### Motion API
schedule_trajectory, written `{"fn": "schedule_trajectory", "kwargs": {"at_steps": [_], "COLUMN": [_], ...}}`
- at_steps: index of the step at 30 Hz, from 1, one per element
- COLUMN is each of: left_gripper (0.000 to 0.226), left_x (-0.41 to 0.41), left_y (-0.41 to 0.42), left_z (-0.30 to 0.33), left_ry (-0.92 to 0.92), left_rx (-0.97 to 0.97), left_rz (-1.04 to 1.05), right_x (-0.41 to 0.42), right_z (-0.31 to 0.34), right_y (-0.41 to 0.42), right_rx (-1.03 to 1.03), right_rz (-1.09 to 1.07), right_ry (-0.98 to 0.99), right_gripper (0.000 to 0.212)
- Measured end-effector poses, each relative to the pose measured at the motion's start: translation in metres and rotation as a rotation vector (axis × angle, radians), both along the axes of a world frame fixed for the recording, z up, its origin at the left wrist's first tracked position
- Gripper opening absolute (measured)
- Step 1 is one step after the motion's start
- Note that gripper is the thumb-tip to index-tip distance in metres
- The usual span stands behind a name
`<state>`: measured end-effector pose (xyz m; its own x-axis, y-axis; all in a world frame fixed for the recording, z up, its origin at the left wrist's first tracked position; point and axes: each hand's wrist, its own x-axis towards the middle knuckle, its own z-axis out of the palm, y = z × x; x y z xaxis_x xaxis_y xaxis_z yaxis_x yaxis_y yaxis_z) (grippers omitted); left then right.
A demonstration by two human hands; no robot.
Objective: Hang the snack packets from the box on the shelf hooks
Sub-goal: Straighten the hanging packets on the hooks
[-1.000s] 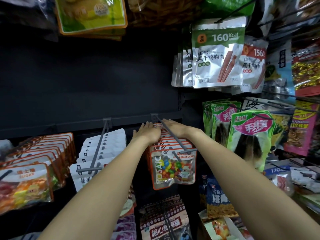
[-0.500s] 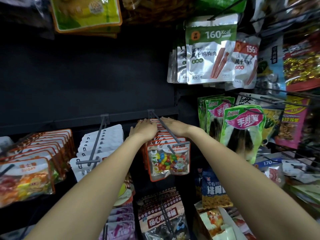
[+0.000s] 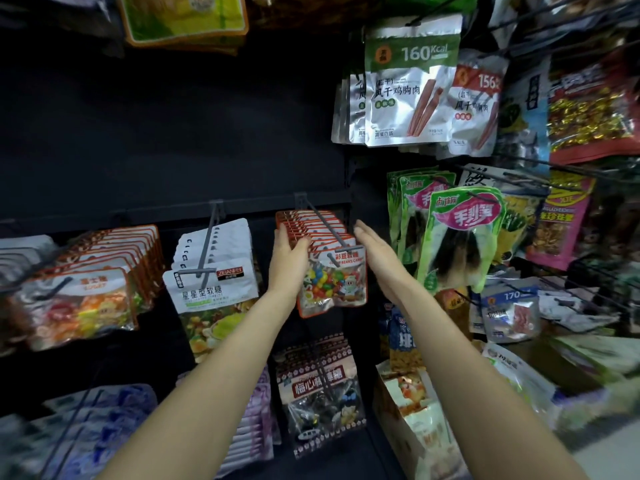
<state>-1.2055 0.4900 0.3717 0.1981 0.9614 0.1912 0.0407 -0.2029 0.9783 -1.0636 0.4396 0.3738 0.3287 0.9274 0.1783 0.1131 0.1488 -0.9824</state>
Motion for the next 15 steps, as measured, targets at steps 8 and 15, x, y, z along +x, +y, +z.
{"fn": "schedule_trajectory", "kwargs": {"at_steps": [8, 15], "left_gripper": [0.057, 0.058], "left_x": [0.003, 0.002], "left_y": [-0.002, -0.002], "left_z": [-0.011, -0.011], "left_ry": [-0.165, -0.184], "left_rx": [-0.106, -0.088], "left_rz": [-0.049, -0.049], "right_x": [-0.013, -0.014], "right_z": [-0.004, -0.005], "right_y": [-0.002, -0.003], "right_rx": [0.031, 0.036], "right_rz": [0.064, 0.038], "right_ry": [0.229, 0.195], "right_gripper": [0.051, 0.051]}}
